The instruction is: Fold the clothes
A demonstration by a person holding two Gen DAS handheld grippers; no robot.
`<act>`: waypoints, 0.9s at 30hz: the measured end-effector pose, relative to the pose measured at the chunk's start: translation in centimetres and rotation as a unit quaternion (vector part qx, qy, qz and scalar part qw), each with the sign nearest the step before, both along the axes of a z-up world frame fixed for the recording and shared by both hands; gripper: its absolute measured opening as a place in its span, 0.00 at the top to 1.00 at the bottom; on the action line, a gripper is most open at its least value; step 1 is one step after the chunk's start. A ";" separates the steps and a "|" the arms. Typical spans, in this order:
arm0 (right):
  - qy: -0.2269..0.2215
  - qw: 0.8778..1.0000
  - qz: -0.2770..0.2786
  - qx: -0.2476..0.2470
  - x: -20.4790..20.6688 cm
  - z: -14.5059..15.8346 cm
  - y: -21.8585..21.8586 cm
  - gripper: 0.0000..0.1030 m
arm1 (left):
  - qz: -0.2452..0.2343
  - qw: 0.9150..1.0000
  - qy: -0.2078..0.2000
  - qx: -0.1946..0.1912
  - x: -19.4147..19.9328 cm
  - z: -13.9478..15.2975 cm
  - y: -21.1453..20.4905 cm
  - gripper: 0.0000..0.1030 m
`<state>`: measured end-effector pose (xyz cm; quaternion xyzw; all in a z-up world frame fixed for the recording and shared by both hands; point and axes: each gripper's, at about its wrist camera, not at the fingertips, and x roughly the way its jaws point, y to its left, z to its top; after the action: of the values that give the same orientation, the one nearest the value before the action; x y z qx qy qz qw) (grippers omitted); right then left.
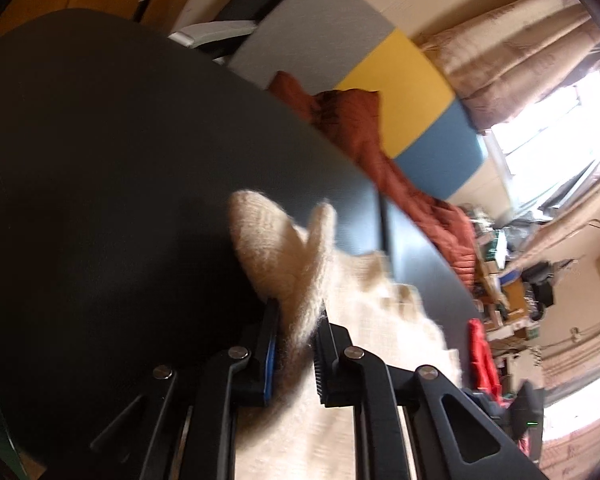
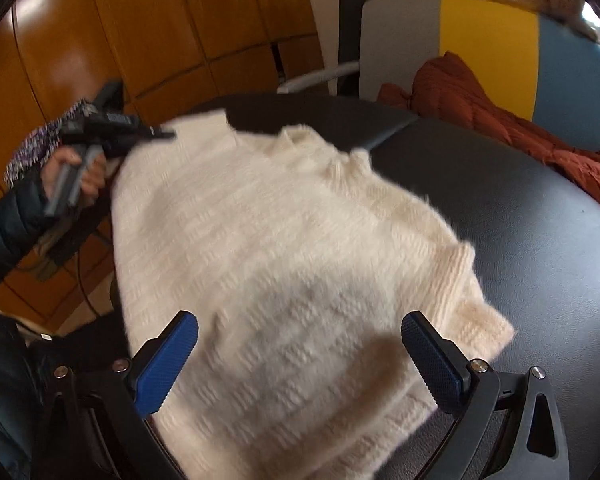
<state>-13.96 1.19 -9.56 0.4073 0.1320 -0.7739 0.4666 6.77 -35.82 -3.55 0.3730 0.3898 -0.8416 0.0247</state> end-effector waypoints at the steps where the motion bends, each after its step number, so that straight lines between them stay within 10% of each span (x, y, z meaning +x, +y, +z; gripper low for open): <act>1: 0.003 1.000 0.000 0.011 0.1 -0.7 0.2 0.04 | -0.008 1.000 0.011 0.012 0.0 0.7 0.7 0.87; 14: 0.022 0.999 -0.042 -0.021 1.4 -3.6 2.0 0.00 | -0.152 0.979 0.089 0.098 -6.4 6.9 17.2 0.88; 27: 0.008 0.995 -0.051 -0.082 1.4 -3.4 3.5 0.00 | -0.250 0.962 -0.022 0.106 -14.9 -0.5 29.1 0.88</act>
<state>-12.55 4.68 -12.96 0.3675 0.0505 -0.8084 0.4571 -8.11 -6.72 -4.04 0.4775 0.3707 -0.7665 -0.2171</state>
